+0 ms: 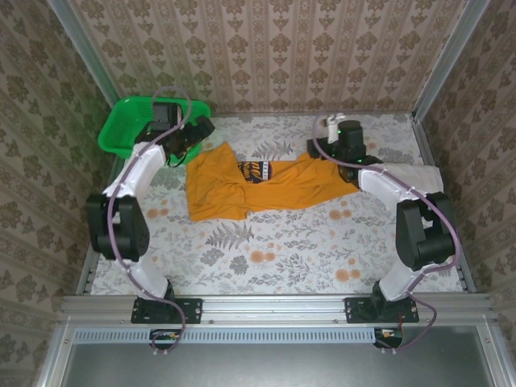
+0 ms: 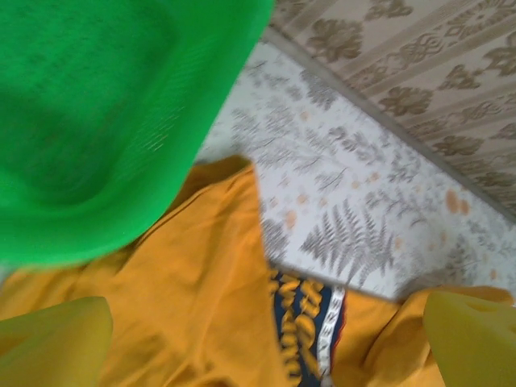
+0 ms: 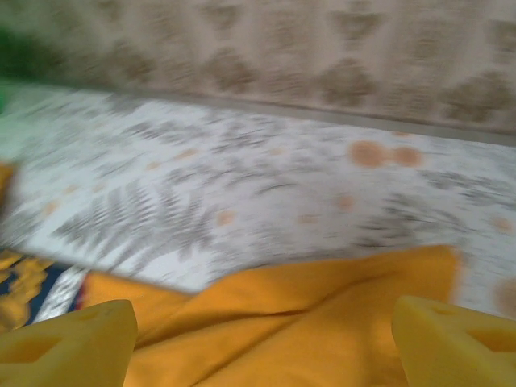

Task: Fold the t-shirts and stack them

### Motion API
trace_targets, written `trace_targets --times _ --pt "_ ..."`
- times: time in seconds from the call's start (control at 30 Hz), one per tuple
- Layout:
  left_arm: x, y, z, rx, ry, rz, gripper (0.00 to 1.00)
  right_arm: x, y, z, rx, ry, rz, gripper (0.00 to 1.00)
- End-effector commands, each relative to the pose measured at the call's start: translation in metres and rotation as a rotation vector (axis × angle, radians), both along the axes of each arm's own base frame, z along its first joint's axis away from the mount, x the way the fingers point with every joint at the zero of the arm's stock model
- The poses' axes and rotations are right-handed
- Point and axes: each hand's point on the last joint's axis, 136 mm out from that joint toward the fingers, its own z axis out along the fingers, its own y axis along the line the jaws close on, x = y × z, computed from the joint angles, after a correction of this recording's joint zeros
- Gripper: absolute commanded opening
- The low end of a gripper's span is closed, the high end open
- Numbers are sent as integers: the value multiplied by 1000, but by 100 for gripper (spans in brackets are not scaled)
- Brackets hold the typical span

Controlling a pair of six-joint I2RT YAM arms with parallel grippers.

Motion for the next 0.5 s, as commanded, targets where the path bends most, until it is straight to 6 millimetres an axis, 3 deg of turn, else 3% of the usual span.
trace_targets --times 0.0,0.17,0.27,0.47 --pt "-30 31 17 70 -71 77 100 -34 79 -2 -75 -42 285 84" --pt "-99 80 -13 71 8 194 100 -85 184 -26 -47 -12 557 81" --pt "-129 98 -25 59 44 239 100 -110 237 -44 -54 10 675 79" --pt "-156 111 -43 20 95 275 100 -121 304 -84 -102 47 766 72"
